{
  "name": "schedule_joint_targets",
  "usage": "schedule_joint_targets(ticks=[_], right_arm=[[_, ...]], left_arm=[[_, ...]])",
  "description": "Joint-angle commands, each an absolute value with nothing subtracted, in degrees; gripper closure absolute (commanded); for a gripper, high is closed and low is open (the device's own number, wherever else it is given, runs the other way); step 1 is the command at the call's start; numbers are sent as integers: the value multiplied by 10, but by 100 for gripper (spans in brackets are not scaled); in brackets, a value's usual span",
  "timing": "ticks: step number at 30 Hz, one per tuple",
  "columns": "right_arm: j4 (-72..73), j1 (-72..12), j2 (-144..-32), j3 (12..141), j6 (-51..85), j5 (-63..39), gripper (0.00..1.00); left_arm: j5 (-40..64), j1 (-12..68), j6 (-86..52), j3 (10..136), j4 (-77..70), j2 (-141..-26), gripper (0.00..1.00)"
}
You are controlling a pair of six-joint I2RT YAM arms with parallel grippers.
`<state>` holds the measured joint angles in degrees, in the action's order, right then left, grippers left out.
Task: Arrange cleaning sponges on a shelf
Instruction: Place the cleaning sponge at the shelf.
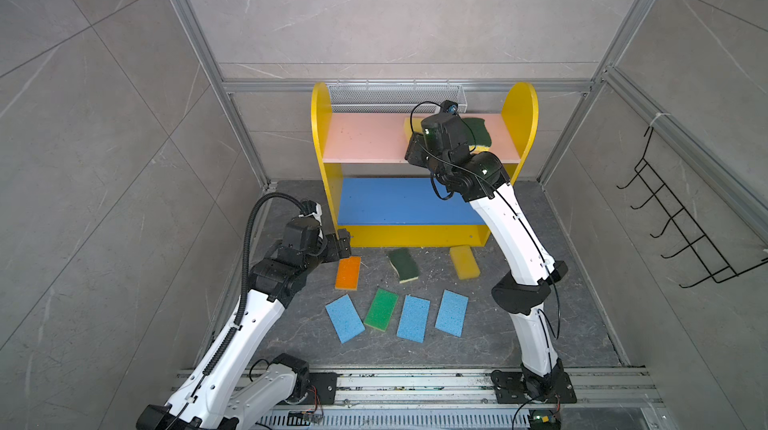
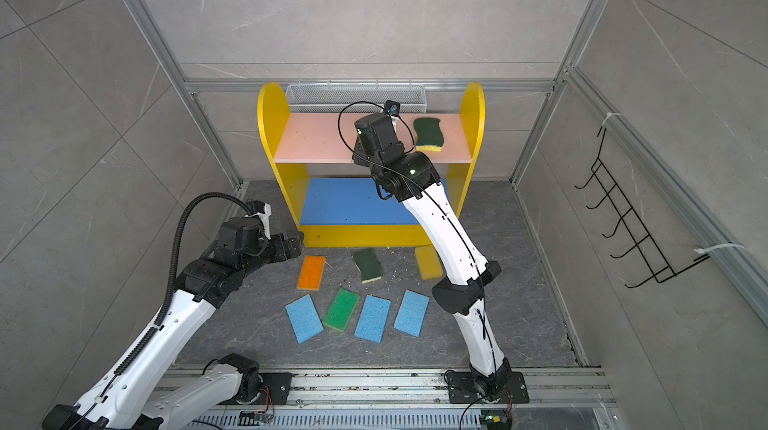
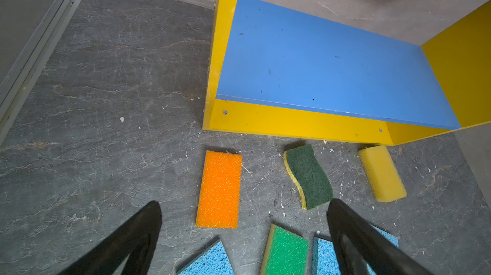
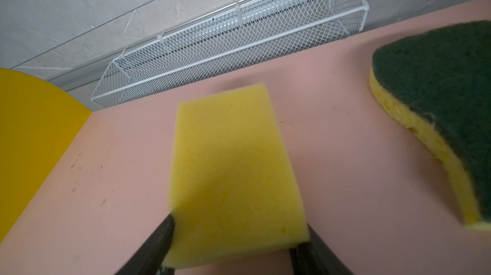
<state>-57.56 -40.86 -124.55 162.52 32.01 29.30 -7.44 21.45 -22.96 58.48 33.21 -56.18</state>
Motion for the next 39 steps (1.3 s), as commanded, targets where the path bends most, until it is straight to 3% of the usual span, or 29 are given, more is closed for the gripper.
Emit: schedule_joint_targets(ticks=[1, 9, 20, 27, 39], right_arm=[[-601, -414, -1276, 1628, 340, 290, 33], [-587, -415, -1285, 1633, 342, 258, 21], [-588, -422, -1268, 1623, 325, 275, 19], [-590, -423, -1275, 1626, 312, 257, 12], [-601, -422, -1233, 1611, 248, 227, 11]], left_arm=[[-80, 209, -222, 586, 328, -559, 1], [-81, 202, -217, 586, 335, -555, 1], [-68, 197, -226, 583, 333, -553, 0], [-67, 195, -226, 577, 333, -547, 0], [-59, 193, -232, 573, 330, -544, 0]])
